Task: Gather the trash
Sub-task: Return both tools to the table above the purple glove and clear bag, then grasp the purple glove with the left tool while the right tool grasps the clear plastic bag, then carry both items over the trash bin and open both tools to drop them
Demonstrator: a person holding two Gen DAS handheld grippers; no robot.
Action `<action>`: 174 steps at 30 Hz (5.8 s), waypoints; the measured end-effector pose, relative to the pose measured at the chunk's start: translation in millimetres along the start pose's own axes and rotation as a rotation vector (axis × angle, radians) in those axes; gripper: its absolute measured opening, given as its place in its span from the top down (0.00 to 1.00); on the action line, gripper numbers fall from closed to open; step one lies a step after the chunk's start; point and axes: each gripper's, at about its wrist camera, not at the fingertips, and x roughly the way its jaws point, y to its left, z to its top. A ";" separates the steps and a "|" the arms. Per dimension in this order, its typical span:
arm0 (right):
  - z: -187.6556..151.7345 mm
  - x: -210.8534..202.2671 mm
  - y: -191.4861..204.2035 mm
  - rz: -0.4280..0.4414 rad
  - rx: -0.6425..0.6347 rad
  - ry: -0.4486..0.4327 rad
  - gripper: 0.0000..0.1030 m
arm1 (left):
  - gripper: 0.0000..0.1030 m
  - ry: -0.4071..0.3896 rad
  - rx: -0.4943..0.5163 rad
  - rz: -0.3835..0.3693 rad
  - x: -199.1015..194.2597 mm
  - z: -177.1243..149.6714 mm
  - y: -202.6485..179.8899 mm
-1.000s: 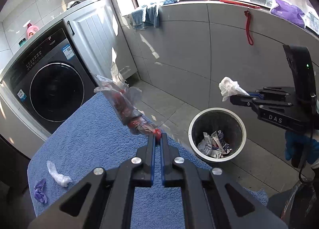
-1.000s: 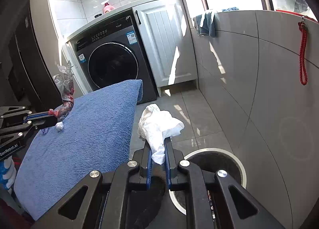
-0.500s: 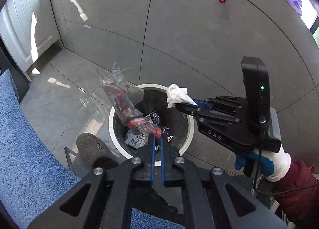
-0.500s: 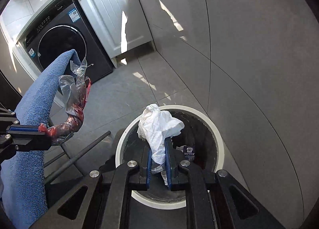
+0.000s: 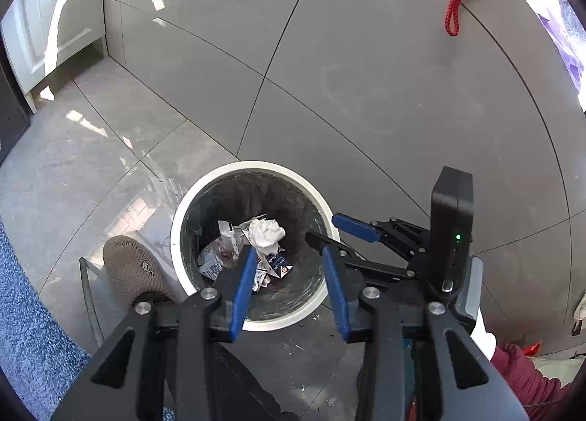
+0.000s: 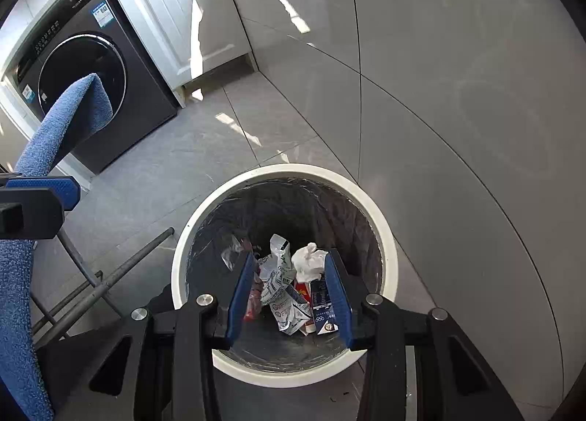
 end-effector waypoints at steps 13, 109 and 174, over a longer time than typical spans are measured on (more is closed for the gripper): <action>17.5 -75.4 50.9 0.039 -0.092 -0.146 0.63 | 0.65 -0.210 -0.018 0.247 -114.4 -54.2 11.8; -15.1 6.2 530.2 0.439 -0.827 0.036 0.61 | 0.57 -0.459 -0.701 0.623 -342.6 -342.4 370.7; -9.8 -175.4 106.2 0.202 -0.285 -0.324 0.71 | 0.64 -0.374 0.075 0.793 -222.0 -127.2 -19.3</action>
